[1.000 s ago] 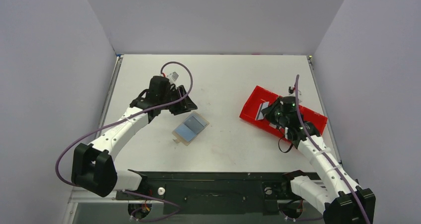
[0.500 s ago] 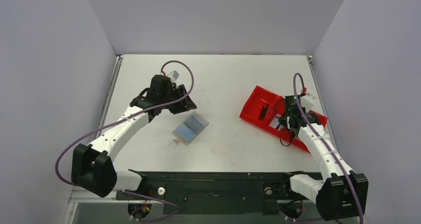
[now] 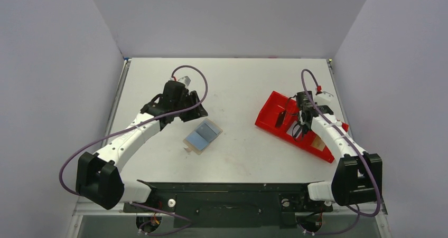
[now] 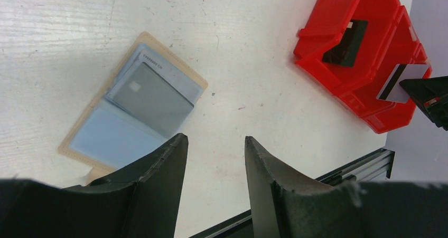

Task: Take the credit cards out of the card holder
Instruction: Place the credit card in the storage box.

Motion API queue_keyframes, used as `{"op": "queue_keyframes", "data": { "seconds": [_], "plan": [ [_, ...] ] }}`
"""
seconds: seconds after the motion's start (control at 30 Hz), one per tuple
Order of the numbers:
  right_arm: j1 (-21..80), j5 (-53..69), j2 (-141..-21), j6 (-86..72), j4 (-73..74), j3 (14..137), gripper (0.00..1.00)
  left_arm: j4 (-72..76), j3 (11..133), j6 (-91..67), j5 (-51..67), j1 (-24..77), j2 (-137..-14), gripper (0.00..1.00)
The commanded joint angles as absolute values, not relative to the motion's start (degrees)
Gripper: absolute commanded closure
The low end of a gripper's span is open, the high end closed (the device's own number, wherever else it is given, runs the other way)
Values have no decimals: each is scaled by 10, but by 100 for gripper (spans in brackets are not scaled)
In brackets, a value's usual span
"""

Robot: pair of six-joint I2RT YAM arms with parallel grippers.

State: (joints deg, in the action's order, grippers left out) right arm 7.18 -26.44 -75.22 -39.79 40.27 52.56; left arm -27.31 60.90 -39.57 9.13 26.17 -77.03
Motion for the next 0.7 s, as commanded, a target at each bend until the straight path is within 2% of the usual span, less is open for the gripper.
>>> {"op": "queue_keyframes", "data": {
  "seconds": [0.0,0.13,0.2,0.37,0.43,0.67],
  "plan": [
    [77,-303,-781,-387,384,549,100,-275,639,-388,70,265,-774,58],
    [78,-304,-809,-385,367,550,100,-275,638,-389,73,265,-775,58],
    [81,-303,-819,-385,362,551,94,-275,638,-390,74,266,-776,58],
    [87,-293,-829,-384,359,561,65,-277,639,-389,77,266,-777,58],
    [89,-286,-825,-384,358,565,58,-278,637,-390,77,266,-777,58],
    [103,-261,-781,-381,378,590,52,-280,634,-394,75,266,-776,58]
  ]
}}
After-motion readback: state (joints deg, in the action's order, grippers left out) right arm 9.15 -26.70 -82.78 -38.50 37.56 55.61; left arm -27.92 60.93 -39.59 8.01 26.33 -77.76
